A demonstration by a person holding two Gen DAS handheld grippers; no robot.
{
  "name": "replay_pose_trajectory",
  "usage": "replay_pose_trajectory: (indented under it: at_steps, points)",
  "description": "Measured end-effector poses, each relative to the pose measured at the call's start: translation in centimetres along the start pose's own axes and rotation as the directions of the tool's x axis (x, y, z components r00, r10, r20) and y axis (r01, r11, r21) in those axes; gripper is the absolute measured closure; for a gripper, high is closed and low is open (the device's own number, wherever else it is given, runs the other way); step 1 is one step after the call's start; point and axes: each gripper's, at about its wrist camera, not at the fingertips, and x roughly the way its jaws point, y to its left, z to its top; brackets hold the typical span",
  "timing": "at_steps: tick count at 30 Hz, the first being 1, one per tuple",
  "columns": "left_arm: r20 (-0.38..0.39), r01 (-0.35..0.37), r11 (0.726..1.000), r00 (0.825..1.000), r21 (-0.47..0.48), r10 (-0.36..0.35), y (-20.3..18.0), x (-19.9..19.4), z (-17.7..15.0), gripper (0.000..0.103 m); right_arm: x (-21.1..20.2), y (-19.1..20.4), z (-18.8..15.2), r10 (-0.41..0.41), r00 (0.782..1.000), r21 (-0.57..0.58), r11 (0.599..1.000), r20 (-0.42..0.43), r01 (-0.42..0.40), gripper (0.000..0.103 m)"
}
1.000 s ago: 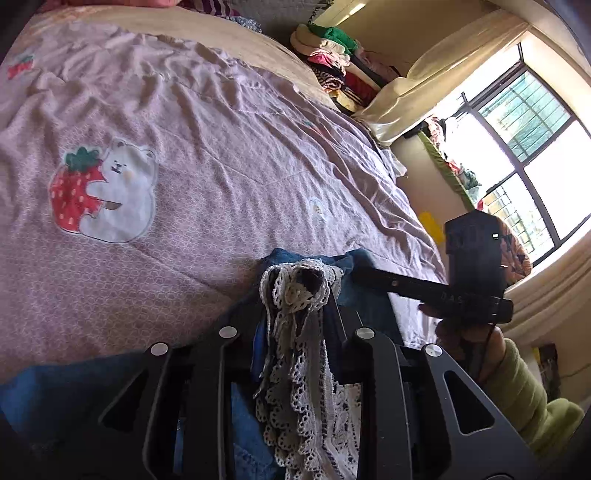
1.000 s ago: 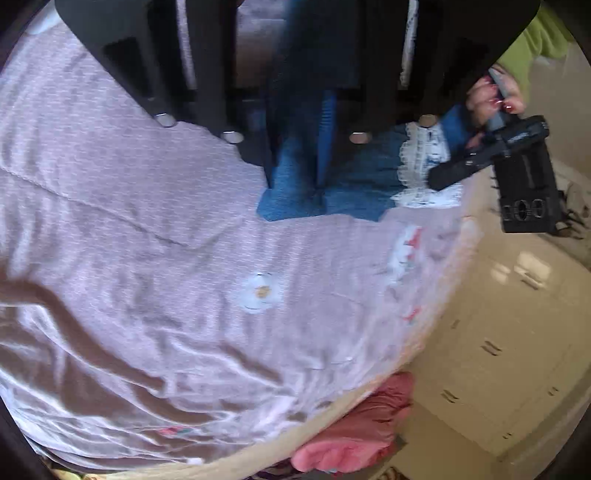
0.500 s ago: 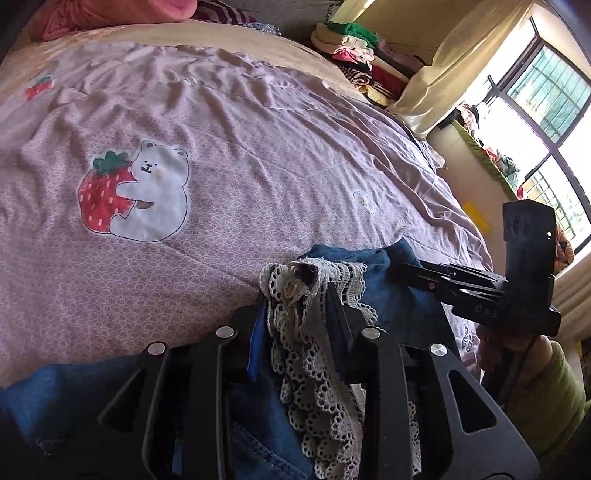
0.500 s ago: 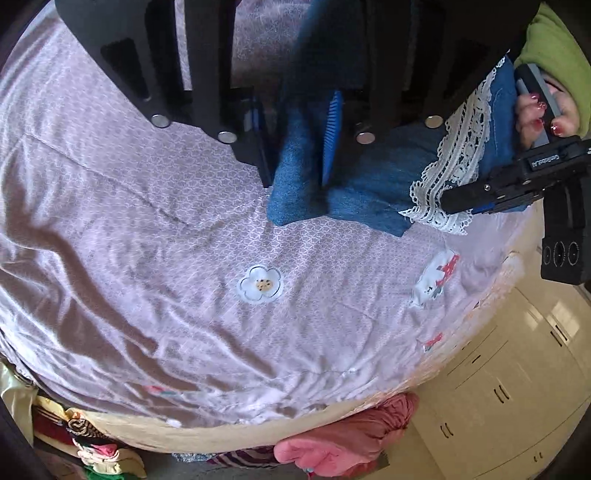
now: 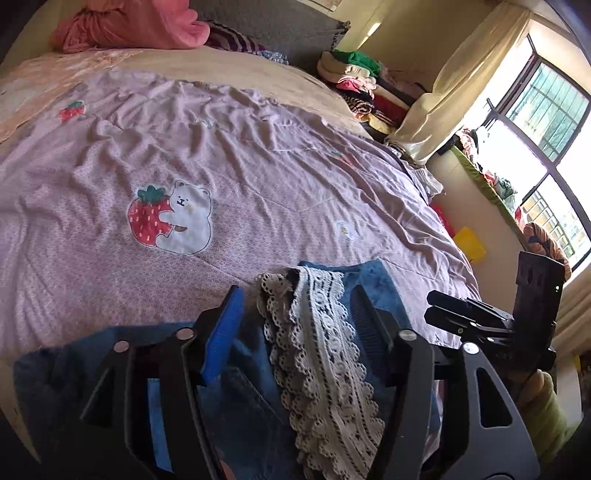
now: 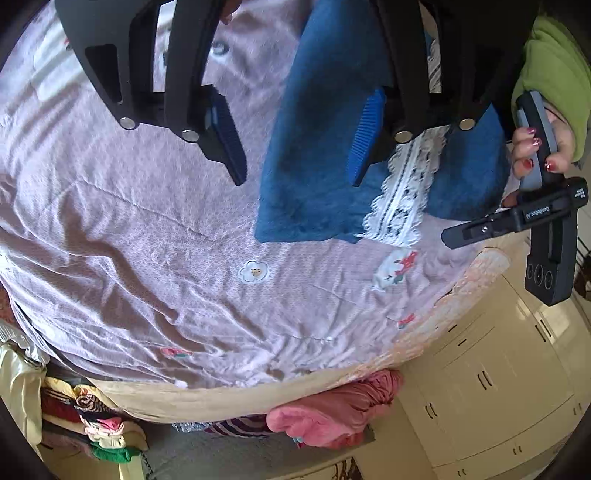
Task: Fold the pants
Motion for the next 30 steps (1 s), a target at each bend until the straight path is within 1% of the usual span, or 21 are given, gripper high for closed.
replay_pose_trajectory:
  at_steps: [2, 5, 9, 12, 14, 18, 21, 24, 26, 28, 30]
  points:
    - [0.015, -0.009, 1.0, 1.0, 0.004, 0.009, -0.5, -0.9, -0.4, 0.041, -0.5, 0.4, -0.3, 0.005, 1.0, -0.003, 1.0, 0.005, -0.005, 0.04]
    - [0.032, -0.029, 0.999, 0.999, 0.022, 0.028, -1.2, -1.9, -1.0, 0.036, -1.5, 0.9, -0.7, 0.005, 1.0, -0.011, 1.0, 0.022, -0.004, 0.034]
    - [0.036, -0.057, 0.997, 0.998, 0.049, 0.056, -2.2, -2.7, -1.9, 0.03, -2.6, 1.4, -1.3, 0.0, 0.999, -0.014, 1.0, 0.039, 0.0, 0.028]
    - [0.026, -0.052, 0.998, 0.998, 0.043, 0.051, -2.5, -3.1, -2.7, 0.025, -3.1, 1.7, -1.8, -0.005, 0.999, -0.018, 1.0, 0.041, 0.006, 0.028]
    - [0.02, -0.05, 0.998, 0.999, 0.042, 0.049, -2.7, -3.3, -3.3, 0.023, -3.4, 2.1, -2.2, -0.006, 0.999, -0.027, 1.0, 0.037, 0.007, 0.028]
    - [0.011, -0.063, 0.996, 0.998, 0.059, 0.062, -3.2, -3.8, -4.6, 0.023, -3.7, 2.6, -3.2, -0.015, 0.999, -0.039, 0.999, 0.031, 0.016, 0.027]
    - [-0.005, -0.059, 0.996, 0.998, 0.061, 0.059, -3.5, -4.1, -5.8, 0.023, -3.8, 2.9, -4.0, -0.013, 1.0, -0.04, 0.999, 0.021, 0.014, 0.027]
    - [-0.034, -0.064, 0.996, 0.997, 0.061, 0.066, -3.6, -4.1, -7.2, 0.023, -3.8, 3.0, -5.0, -0.012, 1.0, -0.037, 0.999, 0.001, 0.012, 0.027]
    - [-0.064, -0.05, 0.998, 0.997, 0.039, 0.053, -3.6, -3.9, -8.5, 0.023, -3.6, 3.0, -5.7, -0.012, 1.0, -0.033, 0.999, -0.016, 0.011, 0.027]
    - [-0.088, -0.042, 0.998, 0.995, 0.039, 0.046, -3.6, -3.5, -9.4, 0.023, -3.4, 2.9, -6.6, -0.009, 0.999, -0.027, 1.0, -0.035, 0.008, 0.027]
    - [-0.123, -0.054, 0.998, 0.991, 0.031, 0.057, -3.6, -2.9, -10.3, 0.023, -3.2, 2.9, -7.2, -0.005, 0.999, -0.019, 1.0, -0.053, 0.004, 0.027]
